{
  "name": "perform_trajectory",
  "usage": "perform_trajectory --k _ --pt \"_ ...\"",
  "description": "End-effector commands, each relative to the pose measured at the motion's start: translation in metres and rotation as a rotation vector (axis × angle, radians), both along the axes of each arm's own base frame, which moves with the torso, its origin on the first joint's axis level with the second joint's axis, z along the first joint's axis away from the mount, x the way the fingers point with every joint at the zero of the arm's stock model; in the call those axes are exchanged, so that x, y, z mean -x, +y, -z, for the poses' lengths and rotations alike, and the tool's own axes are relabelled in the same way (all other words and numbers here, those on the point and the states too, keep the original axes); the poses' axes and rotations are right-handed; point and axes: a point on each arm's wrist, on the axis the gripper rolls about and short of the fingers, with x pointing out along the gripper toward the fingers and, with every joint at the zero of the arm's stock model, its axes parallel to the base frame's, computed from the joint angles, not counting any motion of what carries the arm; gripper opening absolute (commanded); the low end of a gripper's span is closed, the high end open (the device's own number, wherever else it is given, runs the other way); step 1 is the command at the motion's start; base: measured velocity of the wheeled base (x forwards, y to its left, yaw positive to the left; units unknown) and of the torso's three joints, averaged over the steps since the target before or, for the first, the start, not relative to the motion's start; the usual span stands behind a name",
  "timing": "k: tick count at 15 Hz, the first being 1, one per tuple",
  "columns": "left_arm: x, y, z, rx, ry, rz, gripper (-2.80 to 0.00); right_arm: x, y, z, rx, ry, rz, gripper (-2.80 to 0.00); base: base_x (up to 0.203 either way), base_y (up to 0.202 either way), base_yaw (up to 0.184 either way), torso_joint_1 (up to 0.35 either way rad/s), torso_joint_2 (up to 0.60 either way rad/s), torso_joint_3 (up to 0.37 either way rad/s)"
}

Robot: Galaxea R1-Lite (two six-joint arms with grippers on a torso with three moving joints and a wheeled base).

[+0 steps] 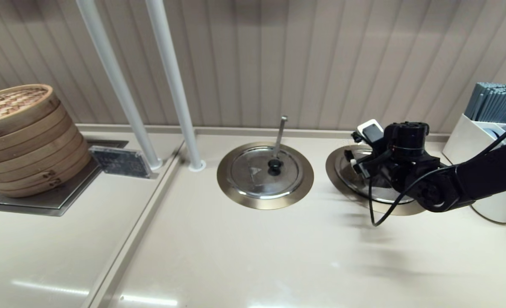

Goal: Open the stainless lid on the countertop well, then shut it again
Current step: Close the lid

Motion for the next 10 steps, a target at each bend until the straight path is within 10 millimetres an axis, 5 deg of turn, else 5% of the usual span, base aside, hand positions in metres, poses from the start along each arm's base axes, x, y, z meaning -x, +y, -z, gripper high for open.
perform_trajectory --k 1,10 --pt "0.0 0.0 0.0 0.0 0.0 -0.001 -2.8 0.002 -0.005 -0.01 0.002 -0.031 0.011 0.0 0.0 0.0 0.0 0.0 0.0 0.0" --pt "0.0 0.0 0.0 0.0 0.0 0.0 -2.8 0.012 -0.046 -0.043 0.043 -0.098 0.102 0.0 0.0 0.0 0.0 0.0 0.0 0.0"
